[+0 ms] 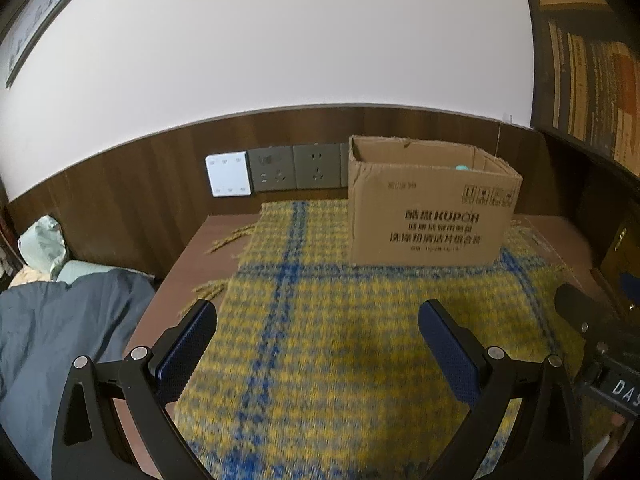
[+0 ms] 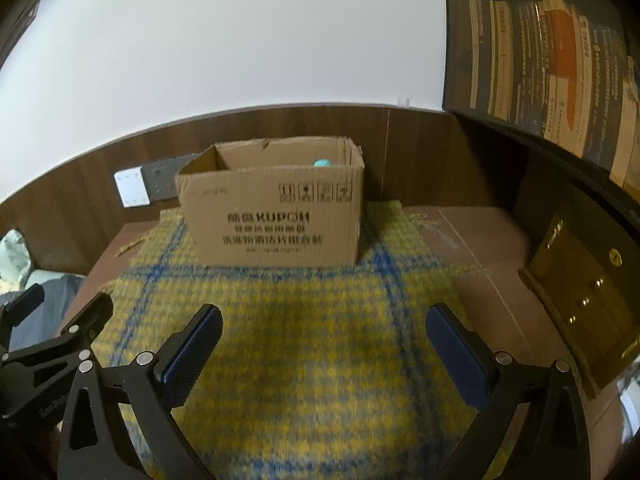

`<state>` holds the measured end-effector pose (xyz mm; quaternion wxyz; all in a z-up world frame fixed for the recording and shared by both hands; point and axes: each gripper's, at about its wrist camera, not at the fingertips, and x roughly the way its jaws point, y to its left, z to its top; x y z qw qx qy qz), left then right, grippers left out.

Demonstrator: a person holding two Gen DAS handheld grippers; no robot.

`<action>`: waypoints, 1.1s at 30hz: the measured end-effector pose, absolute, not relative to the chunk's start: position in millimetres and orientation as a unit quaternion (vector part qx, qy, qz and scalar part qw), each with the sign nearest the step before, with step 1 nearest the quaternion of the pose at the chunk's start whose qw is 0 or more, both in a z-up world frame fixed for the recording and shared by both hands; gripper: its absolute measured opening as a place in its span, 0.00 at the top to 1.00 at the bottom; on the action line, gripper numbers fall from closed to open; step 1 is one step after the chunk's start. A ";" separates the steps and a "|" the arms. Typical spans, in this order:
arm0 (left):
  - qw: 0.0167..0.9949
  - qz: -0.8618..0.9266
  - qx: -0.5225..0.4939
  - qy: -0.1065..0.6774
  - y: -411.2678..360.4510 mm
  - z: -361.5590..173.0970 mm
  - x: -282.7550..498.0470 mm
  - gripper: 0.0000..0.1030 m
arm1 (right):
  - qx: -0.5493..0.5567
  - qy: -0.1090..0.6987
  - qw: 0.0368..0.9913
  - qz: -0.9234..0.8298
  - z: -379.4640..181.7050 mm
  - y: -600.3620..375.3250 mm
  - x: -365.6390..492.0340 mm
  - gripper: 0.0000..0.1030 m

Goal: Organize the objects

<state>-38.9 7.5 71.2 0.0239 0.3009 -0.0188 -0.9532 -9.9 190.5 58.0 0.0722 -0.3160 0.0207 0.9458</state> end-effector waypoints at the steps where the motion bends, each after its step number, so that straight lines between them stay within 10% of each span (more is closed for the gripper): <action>1: 0.023 -0.953 0.302 -0.020 7.3 70.1 -37.4 0.00 | -0.317 0.020 0.070 0.945 56.1 189.3 -7.4 0.01; 33: 0.015 -0.929 0.367 -0.051 13.4 43.6 -19.0 0.00 | -0.385 0.037 0.065 0.920 19.4 191.9 15.5 0.01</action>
